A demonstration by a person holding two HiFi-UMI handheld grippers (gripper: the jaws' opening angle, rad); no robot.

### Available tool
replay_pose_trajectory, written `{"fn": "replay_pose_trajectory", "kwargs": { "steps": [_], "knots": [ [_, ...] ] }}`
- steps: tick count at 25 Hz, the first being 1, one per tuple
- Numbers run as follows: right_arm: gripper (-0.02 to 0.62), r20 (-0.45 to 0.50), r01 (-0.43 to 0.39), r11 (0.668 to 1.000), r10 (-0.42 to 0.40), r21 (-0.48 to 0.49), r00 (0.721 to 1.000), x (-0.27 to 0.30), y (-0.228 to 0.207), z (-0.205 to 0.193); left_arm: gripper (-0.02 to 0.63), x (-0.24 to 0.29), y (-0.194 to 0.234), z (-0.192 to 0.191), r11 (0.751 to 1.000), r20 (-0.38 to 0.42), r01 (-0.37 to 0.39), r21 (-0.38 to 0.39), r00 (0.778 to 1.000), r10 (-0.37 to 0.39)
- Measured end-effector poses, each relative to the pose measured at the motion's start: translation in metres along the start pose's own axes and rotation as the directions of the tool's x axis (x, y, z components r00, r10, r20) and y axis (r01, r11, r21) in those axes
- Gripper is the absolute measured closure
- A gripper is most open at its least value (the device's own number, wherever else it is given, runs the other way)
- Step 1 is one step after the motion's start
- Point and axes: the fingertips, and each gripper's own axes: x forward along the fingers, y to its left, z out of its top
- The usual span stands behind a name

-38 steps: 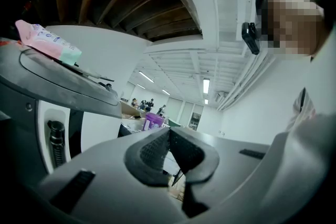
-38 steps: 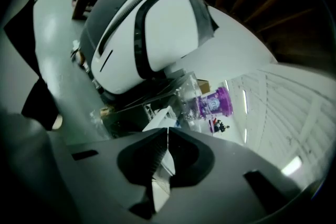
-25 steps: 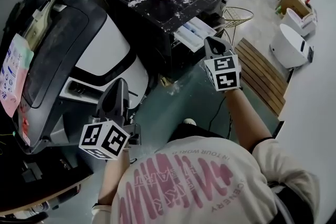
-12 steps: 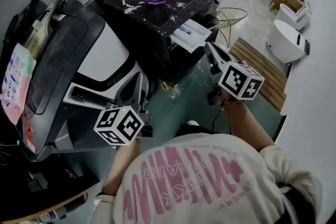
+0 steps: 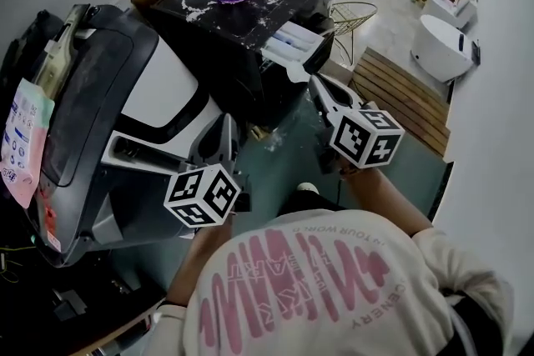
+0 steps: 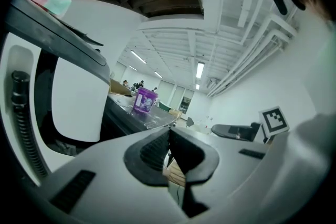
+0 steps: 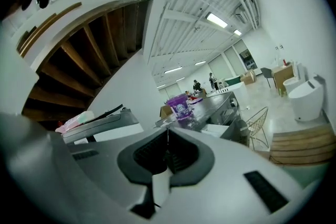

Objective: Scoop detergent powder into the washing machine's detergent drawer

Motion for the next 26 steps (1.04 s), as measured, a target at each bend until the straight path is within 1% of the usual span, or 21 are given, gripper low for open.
{"fn": "replay_pose_trajectory", "kwargs": {
  "steps": [7,12,19,26],
  "knots": [
    [0.592,-0.02,0.031,0.999,-0.031,-0.042,0.999,-0.02,0.011,-0.014,0.604,-0.021,-0.002,-0.008,1.0,-0.028,0.026,0.0,0.999,-0.026],
    [0.592,-0.021,0.058,0.997,-0.059,-0.042,0.998,-0.033,0.013,-0.022,0.603,-0.036,0.003,-0.015,1.0,-0.041,0.025,-0.008,0.999,-0.025],
    [0.592,-0.038,0.077,0.996,-0.079,-0.05,0.996,-0.052,0.021,-0.041,0.604,-0.053,0.0,-0.028,0.999,-0.056,0.05,-0.016,0.997,-0.051],
    [0.592,-0.047,0.092,0.994,-0.094,-0.053,0.994,-0.066,0.029,-0.055,0.604,-0.069,0.002,-0.032,0.997,-0.056,0.064,-0.043,0.996,-0.066]
  ]
}}
